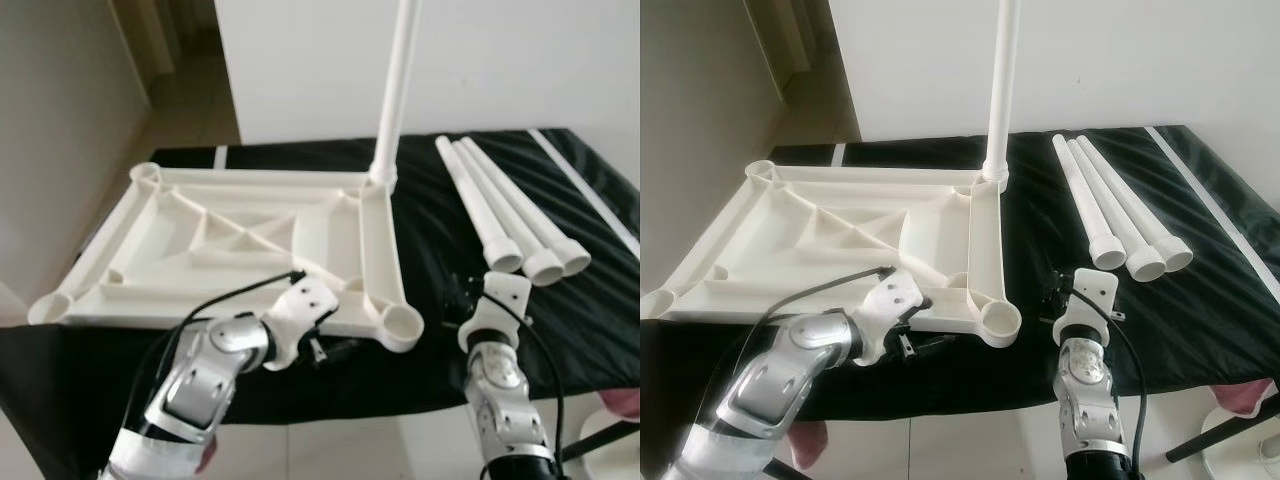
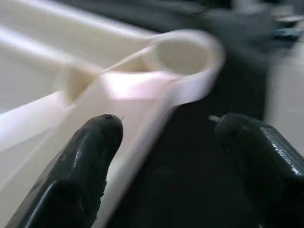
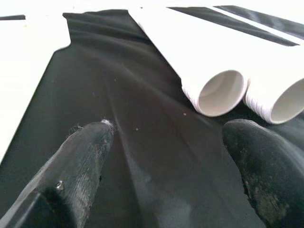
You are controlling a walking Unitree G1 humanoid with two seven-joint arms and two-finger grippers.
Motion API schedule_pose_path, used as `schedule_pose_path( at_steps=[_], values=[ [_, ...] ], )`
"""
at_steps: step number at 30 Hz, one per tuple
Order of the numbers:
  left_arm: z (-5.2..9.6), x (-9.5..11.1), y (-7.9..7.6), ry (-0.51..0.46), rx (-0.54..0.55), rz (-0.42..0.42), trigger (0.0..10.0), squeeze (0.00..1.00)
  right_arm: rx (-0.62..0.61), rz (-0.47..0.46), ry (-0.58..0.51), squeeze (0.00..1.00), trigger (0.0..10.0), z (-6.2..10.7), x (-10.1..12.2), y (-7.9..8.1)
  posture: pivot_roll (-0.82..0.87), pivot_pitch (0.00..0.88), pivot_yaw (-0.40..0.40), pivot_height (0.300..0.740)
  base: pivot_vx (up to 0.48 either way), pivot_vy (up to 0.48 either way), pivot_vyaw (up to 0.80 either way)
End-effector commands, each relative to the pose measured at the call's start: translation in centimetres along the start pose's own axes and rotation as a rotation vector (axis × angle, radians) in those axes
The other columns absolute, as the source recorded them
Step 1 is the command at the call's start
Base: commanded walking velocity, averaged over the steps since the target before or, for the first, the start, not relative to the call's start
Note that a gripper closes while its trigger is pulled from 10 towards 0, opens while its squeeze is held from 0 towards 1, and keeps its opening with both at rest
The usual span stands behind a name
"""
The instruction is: Building children table
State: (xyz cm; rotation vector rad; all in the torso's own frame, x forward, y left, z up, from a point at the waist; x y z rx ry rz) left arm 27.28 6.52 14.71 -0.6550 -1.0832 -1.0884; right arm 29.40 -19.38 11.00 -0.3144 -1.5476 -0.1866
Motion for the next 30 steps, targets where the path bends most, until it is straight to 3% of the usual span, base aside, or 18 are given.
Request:
schedule_pose_path(
  at_steps=[1, 2, 6, 11, 15, 20, 22, 25, 30],
  values=[
    [0.1, 0.2, 0.5, -0.017, -0.016, 0.007, 10.0, 0.00, -0.006, 0.003, 0.000, 0.00, 10.0, 0.0, -0.1, 0.0, 0.03, 0.000, 0.024, 0.740, 0.000, 0.000, 0.00],
    [0.1, 0.9, 1.8, -0.042, 0.031, -0.018, 10.0, 0.00, -0.012, 0.002, -0.006, 0.00, 10.0, -0.1, 0.0, -0.1, 0.02, 0.000, 0.025, 0.740, 0.000, 0.000, 0.00],
    [-0.1, 2.3, 3.7, -0.091, 0.113, -0.044, 10.0, 0.00, -0.023, -0.003, -0.018, 0.00, 10.0, -0.2, 0.2, -0.3, 0.02, 0.000, 0.028, 0.740, 0.000, 0.000, 0.00],
    [-0.4, 3.8, 4.5, -0.142, 0.160, -0.072, 10.0, 0.00, -0.030, -0.012, -0.046, 0.00, 10.0, -0.3, 0.6, -0.4, 0.02, 0.000, 0.029, 0.740, 0.000, 0.000, 0.00],
    [-0.8, 6.8, 5.0, -0.296, 0.232, -0.095, 10.0, 0.00, -0.040, -0.024, -0.086, 0.00, 10.0, -0.2, 1.4, -0.4, 0.01, 0.000, 0.029, 0.740, 0.000, 0.000, 0.00],
    [-0.9, 7.3, 5.4, -0.341, 0.273, -0.067, 10.0, 0.00, -0.050, -0.022, -0.102, 0.00, 10.0, -0.2, 1.6, -0.5, 0.01, 0.000, 0.029, 0.740, 0.000, 0.000, 0.00],
    [-1.1, 7.7, 6.2, -0.390, 0.389, -0.035, 10.0, 0.00, -0.065, -0.018, -0.131, 0.00, 10.0, -0.3, 2.2, -0.9, 0.01, 0.000, 0.027, 0.740, 0.000, 0.000, 0.00],
    [-1.5, 7.7, 6.4, -0.405, 0.446, -0.029, 10.0, 0.00, -0.086, -0.006, -0.142, 0.00, 10.0, -0.5, 2.4, -1.3, 0.01, 0.000, 0.025, 0.740, 0.000, 0.000, 0.00],
    [-2.6, 6.8, 5.6, -0.364, 0.427, -0.017, 10.0, 0.00, -0.133, 0.013, -0.142, 0.00, 10.0, -1.2, 2.7, -2.5, 0.01, 0.000, 0.024, 0.740, 0.000, 0.000, 0.00]
  ],
)
Point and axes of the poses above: a point about 5 cm out from each wrist's last joint towards the gripper, its own z axis pointing back from the gripper into the wrist, its own x axis along the axis of the wrist's last joint, y = z × x, the point moved 1 cm from there along -z, pointing out of the wrist towards the gripper, and after that the axes turned 4 degrees about z, right-handed, at the moved point
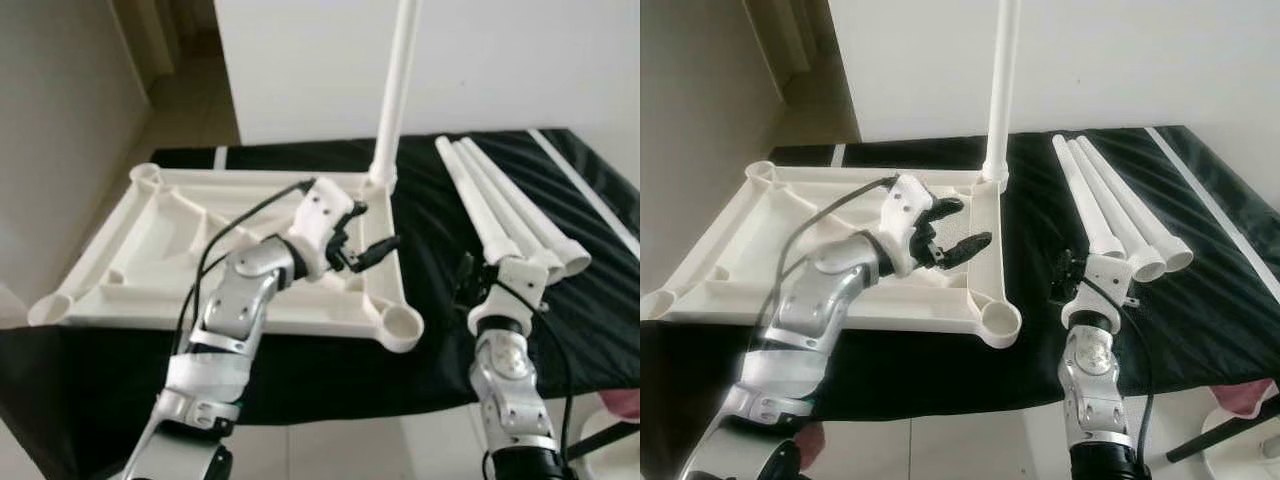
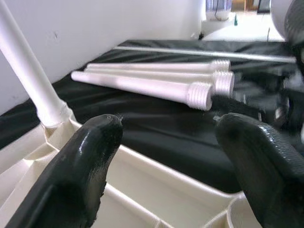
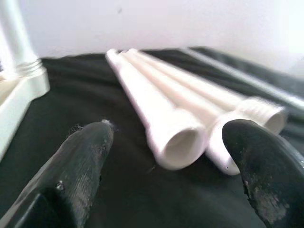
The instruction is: Building children table
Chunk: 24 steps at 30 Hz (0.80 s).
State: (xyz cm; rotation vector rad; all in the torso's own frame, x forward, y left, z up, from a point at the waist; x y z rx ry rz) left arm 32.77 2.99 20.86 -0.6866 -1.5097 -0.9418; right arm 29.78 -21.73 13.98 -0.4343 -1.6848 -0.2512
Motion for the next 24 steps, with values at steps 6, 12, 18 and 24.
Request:
schedule_pose_path(
  at_steps=[6, 12, 18, 24],
  values=[
    [-0.2, -1.1, 0.4, 0.007, 0.229, 0.013, 10.0, 0.00, -0.044, 0.012, -0.009, 0.00, 10.0, -1.0, 0.3, -1.3, 0.01, 0.000, 0.025, 0.740, 0.000, 0.000, 0.00],
    [-0.6, -1.0, 0.2, 0.023, 0.210, -0.031, 10.0, 0.00, -0.060, 0.002, -0.007, 0.00, 10.0, -2.5, 0.8, -2.4, 0.01, 0.011, 0.036, 0.740, 0.000, 0.000, 0.00],
    [-1.0, -0.7, 0.0, 0.038, 0.209, -0.044, 10.0, 0.00, -0.035, 0.000, 0.008, 0.00, 10.0, -4.4, 1.6, -3.1, 0.03, 0.075, 0.050, 0.740, 0.000, 0.000, 0.00],
    [-0.9, -0.6, -0.5, 0.045, 0.195, -0.041, 10.0, 0.00, 0.023, 0.004, 0.016, 0.00, 10.0, -5.3, 2.0, -3.1, 0.04, 0.120, 0.054, 0.740, 0.000, 0.000, 0.00]
  ],
)
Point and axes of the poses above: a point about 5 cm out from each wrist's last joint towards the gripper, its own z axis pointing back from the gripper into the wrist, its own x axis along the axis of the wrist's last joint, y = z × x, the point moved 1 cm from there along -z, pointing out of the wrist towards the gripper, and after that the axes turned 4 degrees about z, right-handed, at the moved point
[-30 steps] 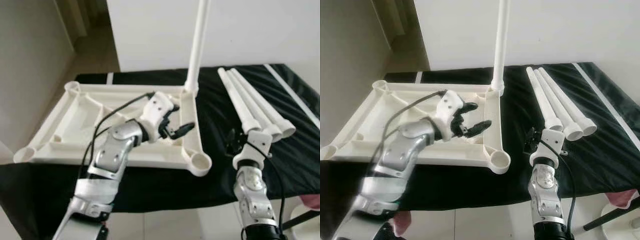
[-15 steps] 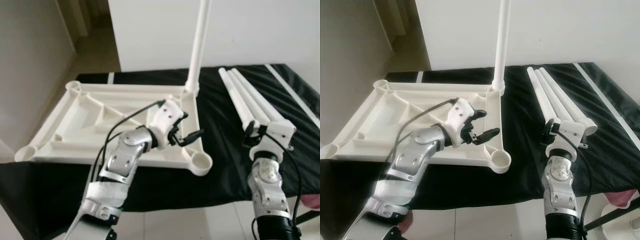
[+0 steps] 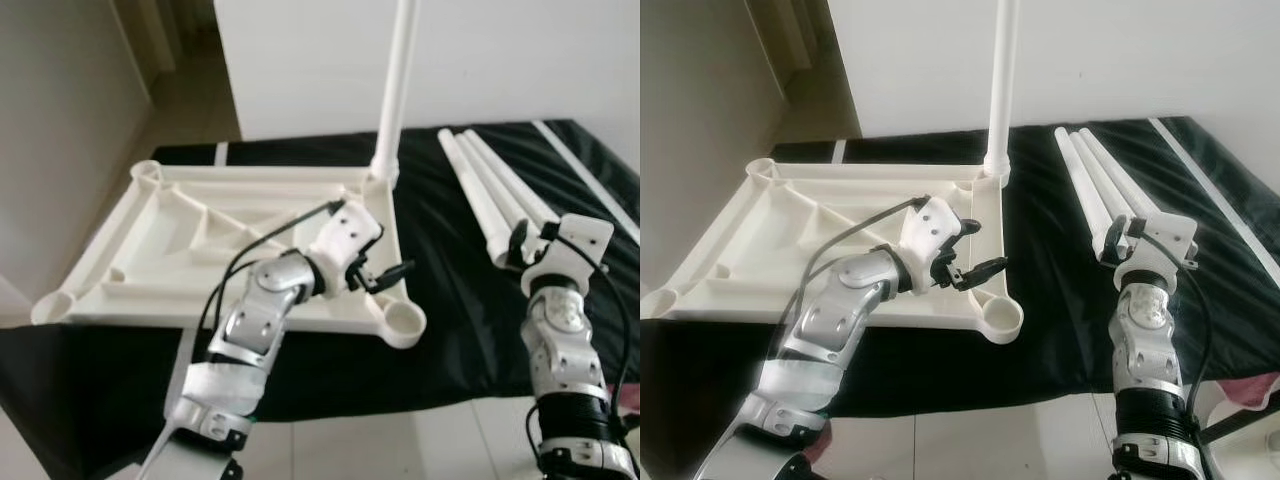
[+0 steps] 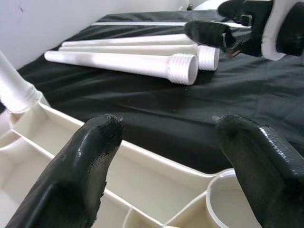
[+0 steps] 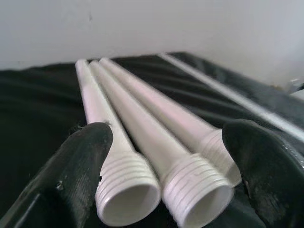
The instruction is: Building children table
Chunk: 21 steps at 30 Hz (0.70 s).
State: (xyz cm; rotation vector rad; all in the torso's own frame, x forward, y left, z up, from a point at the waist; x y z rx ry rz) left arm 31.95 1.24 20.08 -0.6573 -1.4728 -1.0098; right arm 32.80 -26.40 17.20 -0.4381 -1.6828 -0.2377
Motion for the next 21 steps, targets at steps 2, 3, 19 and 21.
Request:
schedule_pose_path(
  at_steps=[2, 3, 19, 21],
  values=[
    [0.4, -0.3, 1.0, 0.012, 0.232, 0.006, 10.0, 0.00, 0.066, -0.015, 0.020, 0.00, 10.0, -0.7, 0.3, 0.4, 0.06, 0.167, 0.058, 0.740, 0.000, 0.000, 0.00],
    [0.4, -0.3, 1.0, 0.012, 0.232, 0.006, 10.0, 0.00, 0.066, -0.015, 0.020, 0.00, 10.0, -0.7, 0.3, 0.4, 0.06, 0.167, 0.058, 0.740, 0.000, 0.000, 0.00],
    [2.4, -1.4, -0.2, 0.100, 0.251, 0.049, 10.0, 0.00, 0.407, 0.051, 0.073, 0.00, 10.0, -4.0, 2.2, 3.4, 0.14, 0.277, 0.077, 0.740, 0.000, 0.000, 0.00],
    [2.5, -1.5, -0.3, 0.106, 0.254, 0.052, 10.0, 0.00, 0.434, 0.065, 0.080, 0.00, 10.0, -4.1, 2.3, 3.7, 0.14, 0.277, 0.077, 0.740, 0.000, 0.000, 0.00]
  ],
)
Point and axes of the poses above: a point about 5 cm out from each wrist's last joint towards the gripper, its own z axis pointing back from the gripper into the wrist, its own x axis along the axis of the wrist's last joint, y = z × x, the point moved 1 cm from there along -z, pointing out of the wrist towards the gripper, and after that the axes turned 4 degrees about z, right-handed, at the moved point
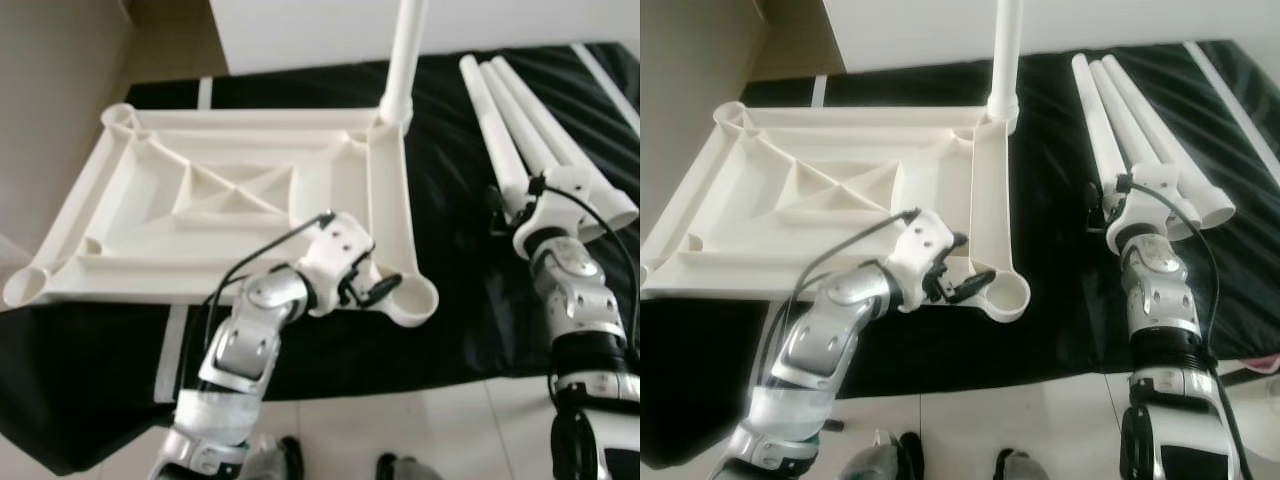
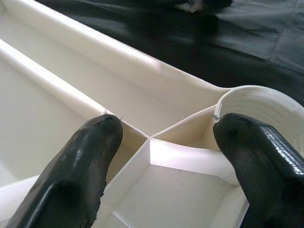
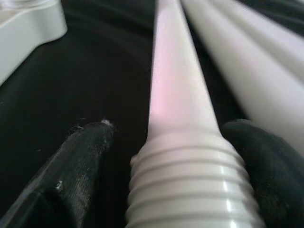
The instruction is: Building children table
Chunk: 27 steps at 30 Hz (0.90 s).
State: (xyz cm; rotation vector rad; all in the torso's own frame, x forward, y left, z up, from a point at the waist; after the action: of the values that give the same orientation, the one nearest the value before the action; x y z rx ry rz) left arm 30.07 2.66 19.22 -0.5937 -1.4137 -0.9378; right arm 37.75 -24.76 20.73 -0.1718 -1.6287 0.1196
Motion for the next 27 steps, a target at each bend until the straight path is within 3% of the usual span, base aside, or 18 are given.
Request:
schedule_pose_path(
  at_steps=[1, 13, 14, 15, 16, 27],
  values=[
    [0.3, -0.8, 0.9, 0.029, 0.189, 0.016, 10.0, 0.00, 0.055, 0.026, 0.042, 0.00, 10.0, -0.3, -0.7, 0.8, 0.14, 0.277, 0.079, 0.740, 0.000, 0.000, 0.00],
    [0.6, -0.4, 1.1, 0.037, 0.209, 0.021, 10.0, 0.00, 0.092, 0.001, 0.070, 0.00, 10.0, -0.4, -1.4, 0.8, 0.14, 0.269, 0.078, 0.740, 0.000, 0.000, 0.00],
    [0.6, -0.4, 1.0, 0.038, 0.211, 0.021, 10.0, 0.00, 0.095, -0.003, 0.069, 0.00, 3.5, -0.5, -1.4, 0.7, 0.14, 0.267, 0.077, 0.740, 0.000, 0.000, 0.00],
    [0.6, -0.4, 1.0, 0.038, 0.211, 0.021, 10.0, 0.00, 0.095, -0.003, 0.069, 0.00, 3.5, -0.5, -1.4, 0.7, 0.14, 0.267, 0.077, 0.740, 0.000, 0.000, 0.00],
    [0.6, -0.3, 1.1, 0.038, 0.213, 0.021, 10.0, 0.00, 0.096, -0.006, 0.068, 0.00, 0.0, -0.6, -1.3, 0.6, 0.14, 0.267, 0.077, 0.740, 0.000, 0.000, 0.00],
    [0.4, -0.1, 1.3, 0.030, 0.228, 0.011, 10.0, 0.00, 0.101, -0.034, 0.059, 0.00, 0.0, -0.4, -1.6, 1.1, 0.13, 0.237, 0.063, 0.740, 0.000, 0.000, 0.00]
  ],
)
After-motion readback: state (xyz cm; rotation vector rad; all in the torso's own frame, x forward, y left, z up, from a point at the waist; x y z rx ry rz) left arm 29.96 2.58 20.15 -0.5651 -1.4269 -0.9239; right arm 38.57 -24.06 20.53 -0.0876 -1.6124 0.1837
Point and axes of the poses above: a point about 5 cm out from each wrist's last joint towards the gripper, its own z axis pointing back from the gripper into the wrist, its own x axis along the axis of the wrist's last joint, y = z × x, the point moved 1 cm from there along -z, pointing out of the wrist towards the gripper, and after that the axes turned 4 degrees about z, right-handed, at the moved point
